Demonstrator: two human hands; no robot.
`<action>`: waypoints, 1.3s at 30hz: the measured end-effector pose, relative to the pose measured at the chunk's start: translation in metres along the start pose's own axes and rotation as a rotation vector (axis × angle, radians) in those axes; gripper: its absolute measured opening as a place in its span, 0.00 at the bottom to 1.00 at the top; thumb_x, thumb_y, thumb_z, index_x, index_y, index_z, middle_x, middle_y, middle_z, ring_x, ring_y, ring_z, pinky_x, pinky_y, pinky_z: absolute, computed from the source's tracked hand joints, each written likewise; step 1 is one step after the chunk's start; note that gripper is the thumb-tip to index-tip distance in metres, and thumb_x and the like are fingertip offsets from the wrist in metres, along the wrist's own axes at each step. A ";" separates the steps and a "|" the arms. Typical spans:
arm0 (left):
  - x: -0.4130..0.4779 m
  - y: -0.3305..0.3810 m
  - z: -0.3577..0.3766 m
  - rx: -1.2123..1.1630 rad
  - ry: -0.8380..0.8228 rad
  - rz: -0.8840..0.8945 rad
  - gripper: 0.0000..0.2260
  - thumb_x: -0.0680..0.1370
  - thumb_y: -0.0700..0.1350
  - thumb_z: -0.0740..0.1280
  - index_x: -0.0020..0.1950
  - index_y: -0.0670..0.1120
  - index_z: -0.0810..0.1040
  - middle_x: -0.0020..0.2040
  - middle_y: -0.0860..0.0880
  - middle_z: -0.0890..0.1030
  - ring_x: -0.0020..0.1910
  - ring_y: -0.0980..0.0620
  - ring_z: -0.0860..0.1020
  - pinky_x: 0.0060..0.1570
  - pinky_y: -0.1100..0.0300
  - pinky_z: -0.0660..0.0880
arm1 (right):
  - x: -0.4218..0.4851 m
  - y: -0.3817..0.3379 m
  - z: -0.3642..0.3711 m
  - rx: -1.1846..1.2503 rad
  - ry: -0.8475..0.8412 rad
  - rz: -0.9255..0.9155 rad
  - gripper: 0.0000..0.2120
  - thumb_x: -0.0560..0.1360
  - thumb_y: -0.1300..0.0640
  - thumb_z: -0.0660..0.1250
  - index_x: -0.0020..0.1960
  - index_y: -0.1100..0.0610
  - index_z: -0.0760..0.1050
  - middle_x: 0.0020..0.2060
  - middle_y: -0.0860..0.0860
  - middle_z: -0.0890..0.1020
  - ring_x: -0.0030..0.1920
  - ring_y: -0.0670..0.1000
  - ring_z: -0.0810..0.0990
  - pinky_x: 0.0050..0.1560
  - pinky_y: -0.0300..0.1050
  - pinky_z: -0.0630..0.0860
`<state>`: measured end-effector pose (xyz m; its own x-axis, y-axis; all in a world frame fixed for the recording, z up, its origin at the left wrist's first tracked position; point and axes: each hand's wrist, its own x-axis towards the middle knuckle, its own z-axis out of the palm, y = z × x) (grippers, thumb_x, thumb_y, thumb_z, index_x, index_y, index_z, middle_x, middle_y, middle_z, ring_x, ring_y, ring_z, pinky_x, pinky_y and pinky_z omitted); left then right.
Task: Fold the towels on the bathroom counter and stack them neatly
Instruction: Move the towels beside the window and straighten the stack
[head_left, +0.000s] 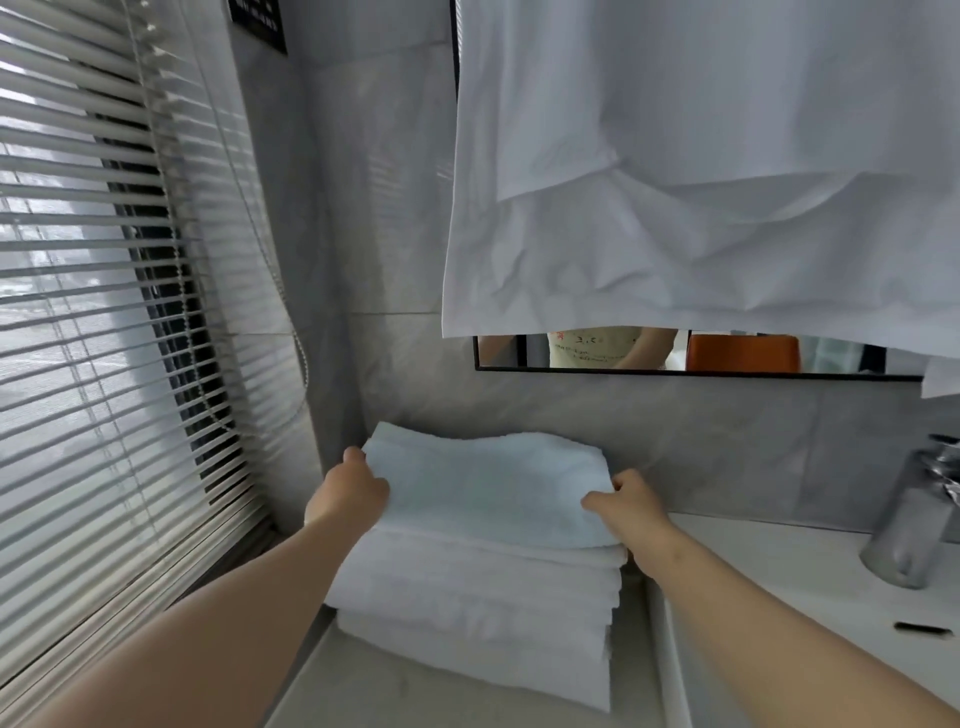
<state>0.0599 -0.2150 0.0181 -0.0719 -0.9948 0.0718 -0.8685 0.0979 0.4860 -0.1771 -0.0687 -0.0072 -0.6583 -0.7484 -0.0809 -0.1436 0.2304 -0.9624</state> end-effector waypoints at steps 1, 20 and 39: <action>-0.005 -0.001 -0.002 0.015 0.005 0.017 0.16 0.78 0.42 0.56 0.65 0.45 0.63 0.55 0.43 0.75 0.47 0.43 0.75 0.45 0.52 0.75 | -0.003 -0.002 -0.001 -0.010 -0.012 0.003 0.07 0.72 0.63 0.66 0.48 0.60 0.69 0.42 0.54 0.75 0.41 0.51 0.75 0.37 0.42 0.73; -0.134 0.044 -0.025 0.144 -0.048 0.403 0.13 0.78 0.43 0.55 0.62 0.50 0.69 0.60 0.48 0.74 0.47 0.47 0.74 0.44 0.58 0.71 | -0.106 -0.012 -0.045 -0.505 -0.068 -0.175 0.10 0.74 0.57 0.65 0.53 0.57 0.68 0.46 0.50 0.72 0.45 0.49 0.72 0.40 0.41 0.68; -0.334 0.195 0.076 0.041 -0.212 0.873 0.14 0.77 0.46 0.58 0.63 0.51 0.70 0.60 0.50 0.76 0.57 0.48 0.74 0.52 0.58 0.71 | -0.234 0.068 -0.267 -0.735 0.223 -0.013 0.22 0.75 0.53 0.63 0.66 0.55 0.64 0.62 0.53 0.71 0.58 0.55 0.73 0.56 0.47 0.72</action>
<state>-0.1229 0.1342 0.0231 -0.8002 -0.5510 0.2366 -0.4785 0.8245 0.3019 -0.2306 0.2883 0.0152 -0.7755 -0.6286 0.0589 -0.5554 0.6348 -0.5371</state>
